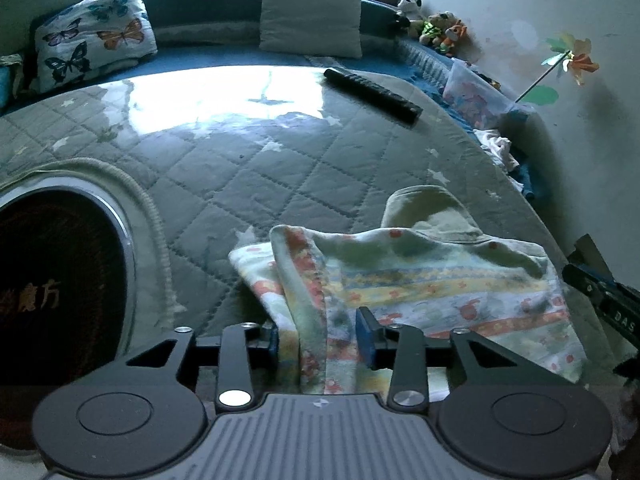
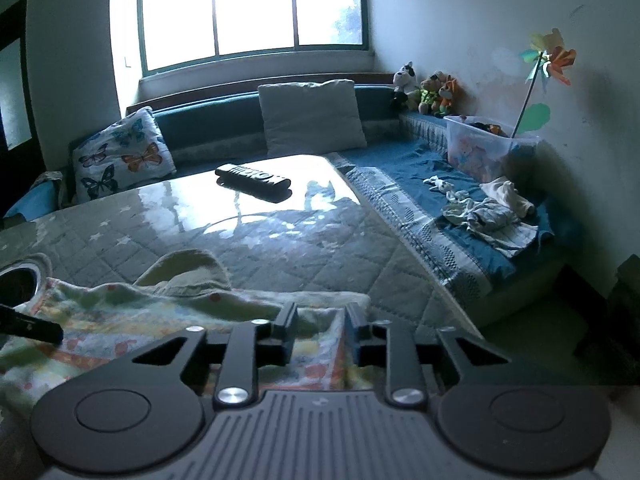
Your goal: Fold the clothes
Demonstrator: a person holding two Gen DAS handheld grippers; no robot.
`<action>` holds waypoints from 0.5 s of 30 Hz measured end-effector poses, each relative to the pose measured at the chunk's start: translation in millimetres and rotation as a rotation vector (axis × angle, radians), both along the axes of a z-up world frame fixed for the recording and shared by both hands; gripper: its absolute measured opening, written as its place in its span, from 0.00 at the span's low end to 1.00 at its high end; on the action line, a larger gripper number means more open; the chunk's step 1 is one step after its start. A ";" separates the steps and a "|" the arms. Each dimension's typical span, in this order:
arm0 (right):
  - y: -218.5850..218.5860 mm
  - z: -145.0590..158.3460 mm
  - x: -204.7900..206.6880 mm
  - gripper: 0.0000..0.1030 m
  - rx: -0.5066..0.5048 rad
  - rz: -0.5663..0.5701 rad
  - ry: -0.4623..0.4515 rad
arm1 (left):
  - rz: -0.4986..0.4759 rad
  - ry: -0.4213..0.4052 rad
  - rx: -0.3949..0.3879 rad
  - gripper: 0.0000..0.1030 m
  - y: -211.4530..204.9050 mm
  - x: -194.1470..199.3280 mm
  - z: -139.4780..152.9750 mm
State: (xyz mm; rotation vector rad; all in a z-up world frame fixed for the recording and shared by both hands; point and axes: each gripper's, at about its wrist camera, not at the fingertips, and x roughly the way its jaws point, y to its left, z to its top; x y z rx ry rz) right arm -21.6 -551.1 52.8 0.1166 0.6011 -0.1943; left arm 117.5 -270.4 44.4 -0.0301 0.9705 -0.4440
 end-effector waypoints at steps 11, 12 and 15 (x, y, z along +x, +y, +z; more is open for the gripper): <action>27.7 -14.1 -16.9 0.52 0.038 0.092 0.027 | 0.005 -0.031 0.028 0.51 10.3 -14.0 -3.2; 30.0 -15.3 -19.1 0.53 0.040 0.100 0.028 | 0.005 -0.035 0.029 0.52 11.2 -16.3 -3.2; 37.3 -20.8 -28.6 0.53 0.057 0.122 0.038 | -0.005 -0.053 0.035 0.54 13.3 -24.1 -3.4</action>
